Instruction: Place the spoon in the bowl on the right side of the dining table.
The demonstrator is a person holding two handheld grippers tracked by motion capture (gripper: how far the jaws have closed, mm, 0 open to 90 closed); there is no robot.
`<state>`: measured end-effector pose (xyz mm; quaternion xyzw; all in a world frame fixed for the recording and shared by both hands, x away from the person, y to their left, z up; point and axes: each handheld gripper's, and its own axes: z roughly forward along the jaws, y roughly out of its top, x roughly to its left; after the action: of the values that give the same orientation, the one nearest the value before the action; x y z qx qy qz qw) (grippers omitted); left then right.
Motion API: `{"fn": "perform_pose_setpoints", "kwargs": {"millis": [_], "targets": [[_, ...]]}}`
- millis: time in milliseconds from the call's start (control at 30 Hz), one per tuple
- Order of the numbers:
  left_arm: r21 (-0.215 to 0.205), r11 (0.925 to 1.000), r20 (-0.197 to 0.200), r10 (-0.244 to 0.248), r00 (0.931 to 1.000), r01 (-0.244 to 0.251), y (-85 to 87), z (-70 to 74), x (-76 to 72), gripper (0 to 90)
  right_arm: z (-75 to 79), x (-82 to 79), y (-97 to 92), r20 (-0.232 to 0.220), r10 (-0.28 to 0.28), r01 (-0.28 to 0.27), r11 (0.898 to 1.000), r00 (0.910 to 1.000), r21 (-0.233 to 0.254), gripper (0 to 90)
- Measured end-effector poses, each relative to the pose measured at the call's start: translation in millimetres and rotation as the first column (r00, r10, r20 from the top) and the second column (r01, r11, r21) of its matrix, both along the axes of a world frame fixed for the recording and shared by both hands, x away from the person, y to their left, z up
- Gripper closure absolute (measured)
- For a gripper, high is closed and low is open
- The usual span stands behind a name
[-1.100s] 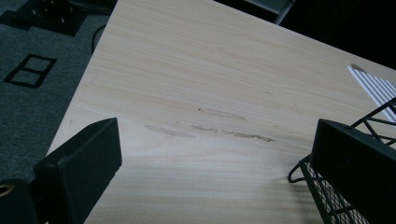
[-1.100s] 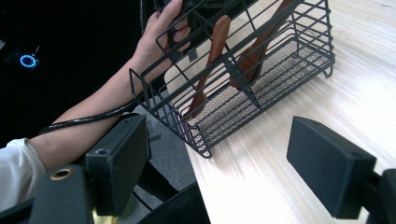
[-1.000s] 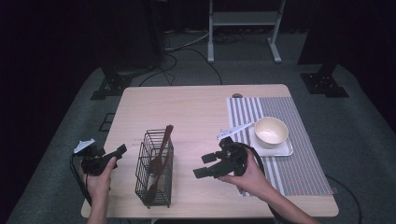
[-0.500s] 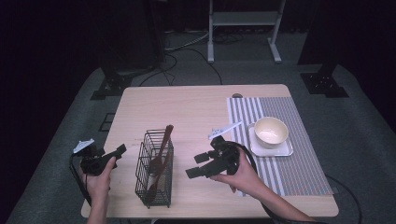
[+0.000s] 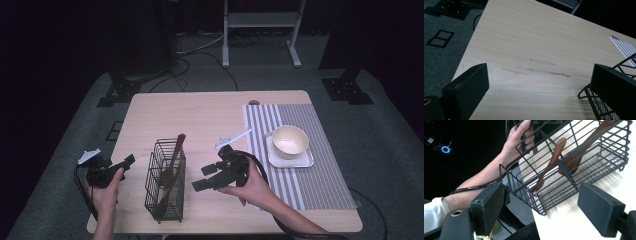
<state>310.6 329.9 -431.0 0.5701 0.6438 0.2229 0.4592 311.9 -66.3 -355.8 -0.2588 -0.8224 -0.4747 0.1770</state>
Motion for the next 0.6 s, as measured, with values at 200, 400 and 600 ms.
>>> {"fn": "perform_pose_setpoints", "kwargs": {"millis": [200,400,600], "targets": [[-0.001,1.0,0.001,0.0,1.0,0.0,0.1,0.2,-0.1,1.2,-0.6,2.5,7.4,-0.017,0.01,-0.01,1.0,0.9998,0.0,19.3],[-0.001,1.0,0.001,0.0,1.0,0.0,0.6,0.2,-0.1,1.2,-0.9,6.7,12.1,-0.034,0.01,-0.01,1.0,0.9994,0.007,19.3],[-0.001,1.0,0.002,0.0,1.0,0.0,0.7,0.4,-0.2,1.2,1.7,10.8,17.2,-0.038,0.012,-0.012,1.0,0.9992,0.015,19.3]]}}
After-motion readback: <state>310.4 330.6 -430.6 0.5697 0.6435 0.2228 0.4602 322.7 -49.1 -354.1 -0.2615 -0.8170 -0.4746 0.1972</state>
